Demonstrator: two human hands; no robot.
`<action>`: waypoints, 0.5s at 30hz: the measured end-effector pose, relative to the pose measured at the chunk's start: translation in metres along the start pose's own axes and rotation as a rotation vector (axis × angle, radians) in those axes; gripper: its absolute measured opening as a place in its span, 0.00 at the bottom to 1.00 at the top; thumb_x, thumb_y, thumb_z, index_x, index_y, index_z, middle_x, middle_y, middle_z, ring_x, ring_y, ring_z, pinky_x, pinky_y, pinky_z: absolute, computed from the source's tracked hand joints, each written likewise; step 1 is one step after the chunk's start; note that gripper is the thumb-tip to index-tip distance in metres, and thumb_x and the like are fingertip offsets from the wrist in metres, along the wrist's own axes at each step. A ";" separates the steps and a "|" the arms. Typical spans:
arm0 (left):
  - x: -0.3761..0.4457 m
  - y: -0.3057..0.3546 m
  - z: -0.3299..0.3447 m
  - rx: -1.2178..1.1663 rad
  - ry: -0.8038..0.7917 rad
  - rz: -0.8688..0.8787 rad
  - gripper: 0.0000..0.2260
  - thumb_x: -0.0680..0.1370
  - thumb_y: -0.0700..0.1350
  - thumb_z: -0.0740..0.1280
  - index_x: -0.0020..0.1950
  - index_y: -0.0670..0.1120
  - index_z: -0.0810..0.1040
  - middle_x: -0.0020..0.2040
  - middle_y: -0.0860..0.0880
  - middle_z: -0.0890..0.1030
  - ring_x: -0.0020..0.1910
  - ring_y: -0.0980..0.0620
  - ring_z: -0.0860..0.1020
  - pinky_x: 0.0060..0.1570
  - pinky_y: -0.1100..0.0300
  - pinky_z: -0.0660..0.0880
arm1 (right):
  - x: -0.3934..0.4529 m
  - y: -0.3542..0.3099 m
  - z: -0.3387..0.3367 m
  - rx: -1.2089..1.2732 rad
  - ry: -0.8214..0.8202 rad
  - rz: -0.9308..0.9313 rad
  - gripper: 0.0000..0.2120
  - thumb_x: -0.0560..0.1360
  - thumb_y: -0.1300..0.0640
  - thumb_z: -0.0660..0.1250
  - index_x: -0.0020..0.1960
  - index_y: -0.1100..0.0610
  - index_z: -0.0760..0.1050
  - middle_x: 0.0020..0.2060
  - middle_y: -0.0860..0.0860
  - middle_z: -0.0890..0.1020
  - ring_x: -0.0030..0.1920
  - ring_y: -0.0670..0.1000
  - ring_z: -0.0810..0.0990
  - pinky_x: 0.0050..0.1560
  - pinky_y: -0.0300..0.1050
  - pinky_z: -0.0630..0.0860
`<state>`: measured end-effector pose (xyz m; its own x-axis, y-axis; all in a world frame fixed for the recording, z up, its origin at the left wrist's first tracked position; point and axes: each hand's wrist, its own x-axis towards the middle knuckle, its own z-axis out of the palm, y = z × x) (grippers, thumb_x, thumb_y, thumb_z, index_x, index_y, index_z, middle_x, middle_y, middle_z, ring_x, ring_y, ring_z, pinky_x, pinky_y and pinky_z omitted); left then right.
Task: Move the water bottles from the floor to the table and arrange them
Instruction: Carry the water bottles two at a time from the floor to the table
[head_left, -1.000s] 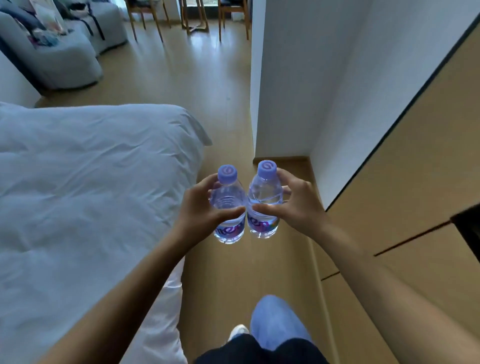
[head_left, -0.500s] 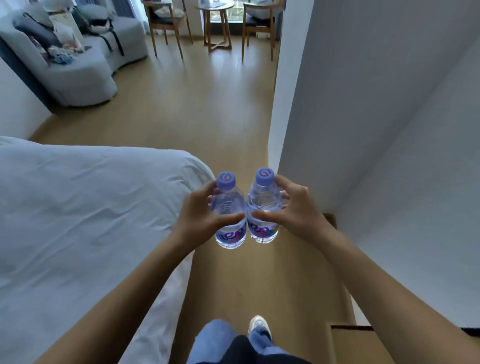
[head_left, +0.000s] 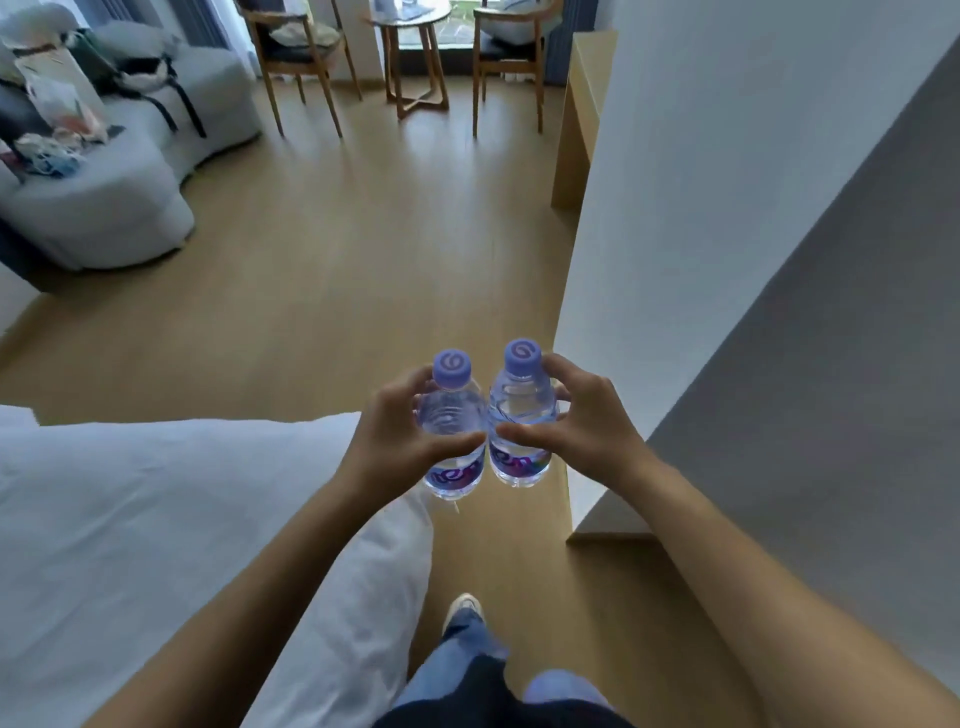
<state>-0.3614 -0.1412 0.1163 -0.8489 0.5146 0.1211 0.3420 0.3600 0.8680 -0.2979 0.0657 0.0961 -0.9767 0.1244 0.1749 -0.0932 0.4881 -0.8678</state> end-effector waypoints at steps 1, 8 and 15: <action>0.030 -0.005 -0.007 0.010 -0.002 0.008 0.26 0.62 0.48 0.82 0.57 0.51 0.78 0.47 0.57 0.83 0.44 0.64 0.81 0.44 0.69 0.77 | 0.027 0.002 -0.002 -0.001 0.015 0.001 0.29 0.65 0.44 0.78 0.64 0.48 0.74 0.52 0.40 0.82 0.50 0.42 0.83 0.52 0.42 0.81; 0.221 -0.043 -0.030 0.007 -0.044 -0.012 0.26 0.61 0.51 0.80 0.56 0.49 0.79 0.47 0.53 0.84 0.44 0.59 0.81 0.44 0.67 0.77 | 0.204 0.042 -0.025 -0.006 0.090 0.042 0.28 0.65 0.46 0.79 0.62 0.49 0.75 0.50 0.41 0.82 0.48 0.39 0.82 0.50 0.40 0.81; 0.436 -0.086 -0.024 -0.010 -0.070 -0.037 0.22 0.62 0.40 0.81 0.53 0.50 0.79 0.44 0.57 0.82 0.41 0.68 0.78 0.43 0.74 0.72 | 0.400 0.114 -0.064 -0.011 0.122 0.076 0.27 0.65 0.49 0.80 0.61 0.50 0.76 0.48 0.42 0.84 0.47 0.42 0.83 0.51 0.43 0.81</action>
<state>-0.7704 0.0331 0.1062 -0.8304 0.5544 0.0553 0.3067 0.3721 0.8761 -0.6864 0.2262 0.0966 -0.9500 0.2652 0.1650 -0.0175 0.4825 -0.8757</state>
